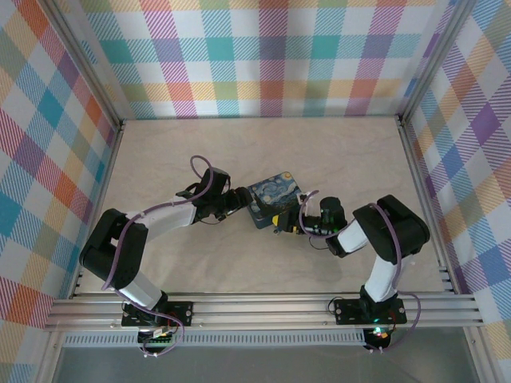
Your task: Unlock a padlock with a key
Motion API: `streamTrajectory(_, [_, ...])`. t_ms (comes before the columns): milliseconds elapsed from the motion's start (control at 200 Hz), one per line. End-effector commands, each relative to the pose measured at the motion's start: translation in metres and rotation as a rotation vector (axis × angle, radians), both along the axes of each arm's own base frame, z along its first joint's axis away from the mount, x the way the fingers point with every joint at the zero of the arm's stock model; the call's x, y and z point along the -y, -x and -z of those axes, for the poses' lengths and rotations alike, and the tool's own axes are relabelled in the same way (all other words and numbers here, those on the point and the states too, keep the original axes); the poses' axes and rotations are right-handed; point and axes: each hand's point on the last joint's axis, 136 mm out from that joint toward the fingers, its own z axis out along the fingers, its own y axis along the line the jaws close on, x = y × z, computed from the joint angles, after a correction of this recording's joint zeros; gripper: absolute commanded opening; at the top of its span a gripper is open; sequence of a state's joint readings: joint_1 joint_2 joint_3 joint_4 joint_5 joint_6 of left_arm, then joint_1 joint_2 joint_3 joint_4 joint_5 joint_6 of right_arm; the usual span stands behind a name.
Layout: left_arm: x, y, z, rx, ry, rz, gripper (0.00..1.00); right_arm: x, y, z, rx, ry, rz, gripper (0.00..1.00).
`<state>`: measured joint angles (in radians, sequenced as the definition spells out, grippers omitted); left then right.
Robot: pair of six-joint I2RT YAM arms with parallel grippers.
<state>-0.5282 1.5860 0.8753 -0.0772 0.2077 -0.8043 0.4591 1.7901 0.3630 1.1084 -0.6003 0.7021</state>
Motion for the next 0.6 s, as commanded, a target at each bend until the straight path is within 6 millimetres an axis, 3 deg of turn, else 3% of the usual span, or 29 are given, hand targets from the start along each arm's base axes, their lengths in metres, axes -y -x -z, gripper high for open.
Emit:
streamTrajectory(0, [-0.0002, 0.0043, -0.0037, 0.002, -0.002, -0.006, 0.75, -0.0033, 0.0026, 0.002, -0.004, -0.009, -0.013, 0.65])
streamTrajectory(595, [-0.0005, 0.0048, -0.0029, -0.001, -0.002, -0.008, 0.75, 0.0013, 0.0103, 0.0118, -0.03, 0.012, -0.007, 0.4])
